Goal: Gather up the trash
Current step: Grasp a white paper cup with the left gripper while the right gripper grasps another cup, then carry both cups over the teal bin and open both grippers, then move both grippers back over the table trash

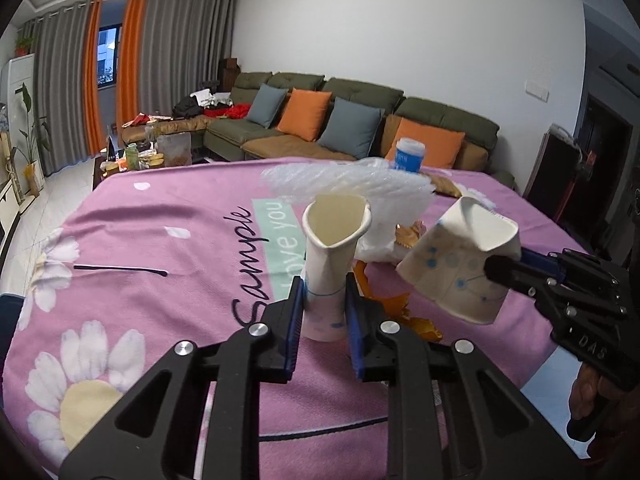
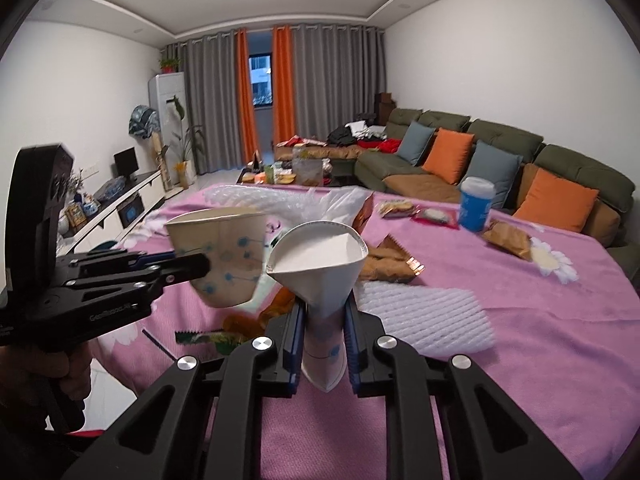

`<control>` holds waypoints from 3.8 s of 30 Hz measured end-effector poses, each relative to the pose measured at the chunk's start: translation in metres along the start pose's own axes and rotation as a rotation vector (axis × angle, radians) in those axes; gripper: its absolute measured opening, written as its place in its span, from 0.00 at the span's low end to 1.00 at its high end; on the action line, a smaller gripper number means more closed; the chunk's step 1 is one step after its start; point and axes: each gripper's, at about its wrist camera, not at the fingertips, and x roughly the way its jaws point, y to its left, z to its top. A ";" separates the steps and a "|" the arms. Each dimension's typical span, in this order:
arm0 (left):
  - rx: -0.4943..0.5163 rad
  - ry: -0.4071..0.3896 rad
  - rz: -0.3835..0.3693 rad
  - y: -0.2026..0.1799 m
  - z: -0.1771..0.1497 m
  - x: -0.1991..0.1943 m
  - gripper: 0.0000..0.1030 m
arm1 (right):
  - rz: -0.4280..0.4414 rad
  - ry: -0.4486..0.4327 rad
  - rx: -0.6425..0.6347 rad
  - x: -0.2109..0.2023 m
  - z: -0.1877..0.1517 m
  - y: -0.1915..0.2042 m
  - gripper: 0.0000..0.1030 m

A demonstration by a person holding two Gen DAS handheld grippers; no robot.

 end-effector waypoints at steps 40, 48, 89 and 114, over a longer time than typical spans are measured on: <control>-0.343 -0.203 0.625 0.255 -0.048 -0.198 0.20 | 0.644 0.086 -0.204 0.142 0.118 0.268 0.16; -0.406 -0.097 0.726 0.323 -0.075 -0.189 0.20 | 0.686 0.303 -0.253 0.209 0.105 0.354 0.16; -0.181 -0.291 0.457 0.094 -0.001 -0.163 0.95 | 0.279 -0.192 -0.076 0.012 0.065 0.104 0.93; 0.063 -0.075 0.051 -0.031 -0.032 -0.062 0.94 | -0.043 -0.020 0.066 -0.018 -0.024 -0.018 0.88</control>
